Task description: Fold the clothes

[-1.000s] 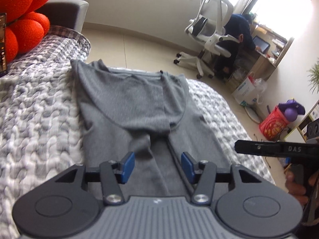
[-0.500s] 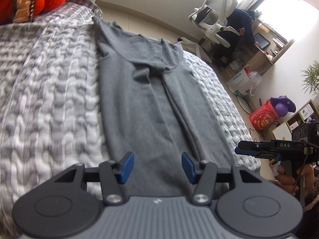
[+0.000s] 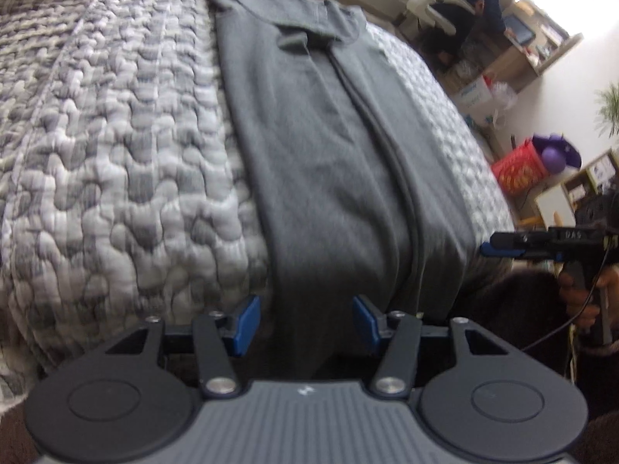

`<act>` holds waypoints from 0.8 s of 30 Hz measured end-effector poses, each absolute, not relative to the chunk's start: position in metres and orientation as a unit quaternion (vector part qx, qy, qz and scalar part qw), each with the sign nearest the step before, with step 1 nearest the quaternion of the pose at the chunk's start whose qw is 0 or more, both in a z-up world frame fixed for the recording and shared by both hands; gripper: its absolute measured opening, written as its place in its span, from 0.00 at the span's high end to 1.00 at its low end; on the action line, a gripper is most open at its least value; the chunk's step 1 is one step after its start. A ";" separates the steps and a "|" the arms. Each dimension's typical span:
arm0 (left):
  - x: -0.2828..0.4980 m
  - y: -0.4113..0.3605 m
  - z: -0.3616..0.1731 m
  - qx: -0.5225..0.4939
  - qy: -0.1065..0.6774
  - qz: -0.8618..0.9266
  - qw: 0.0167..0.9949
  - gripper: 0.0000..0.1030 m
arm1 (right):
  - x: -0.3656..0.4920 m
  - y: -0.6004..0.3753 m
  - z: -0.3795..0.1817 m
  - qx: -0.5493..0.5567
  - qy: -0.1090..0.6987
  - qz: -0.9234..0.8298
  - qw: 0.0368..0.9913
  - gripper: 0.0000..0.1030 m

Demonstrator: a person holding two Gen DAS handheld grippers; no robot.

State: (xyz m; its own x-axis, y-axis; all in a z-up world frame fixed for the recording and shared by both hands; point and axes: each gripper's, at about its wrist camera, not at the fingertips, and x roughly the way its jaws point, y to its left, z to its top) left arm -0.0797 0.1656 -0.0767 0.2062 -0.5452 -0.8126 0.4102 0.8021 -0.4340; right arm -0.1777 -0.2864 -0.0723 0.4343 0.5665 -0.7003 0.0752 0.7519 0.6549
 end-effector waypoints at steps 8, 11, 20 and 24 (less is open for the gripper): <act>-0.079 0.149 -0.108 0.007 0.606 -0.313 0.731 0.48 | -0.179 -0.269 -0.090 0.240 0.578 0.148 0.766 0.54; -0.075 0.137 -0.116 0.030 0.626 -0.312 0.714 0.48 | -0.174 -0.259 -0.094 0.211 0.596 0.155 0.759 0.54; -0.062 0.110 -0.136 0.038 0.656 -0.311 0.686 0.49 | -0.153 -0.227 -0.111 0.158 0.640 0.163 0.734 0.54; -0.064 0.100 -0.141 0.054 0.657 -0.307 0.687 0.71 | -0.153 -0.222 -0.118 0.152 0.648 0.166 0.727 0.62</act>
State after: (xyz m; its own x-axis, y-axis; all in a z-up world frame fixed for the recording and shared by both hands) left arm -0.0640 0.1003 -0.1411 -0.0509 -0.3504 -0.9352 0.4932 0.8055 -0.3286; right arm -0.1528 -0.2225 -0.1176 0.1046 0.4387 -0.8925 -0.0444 0.8986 0.4364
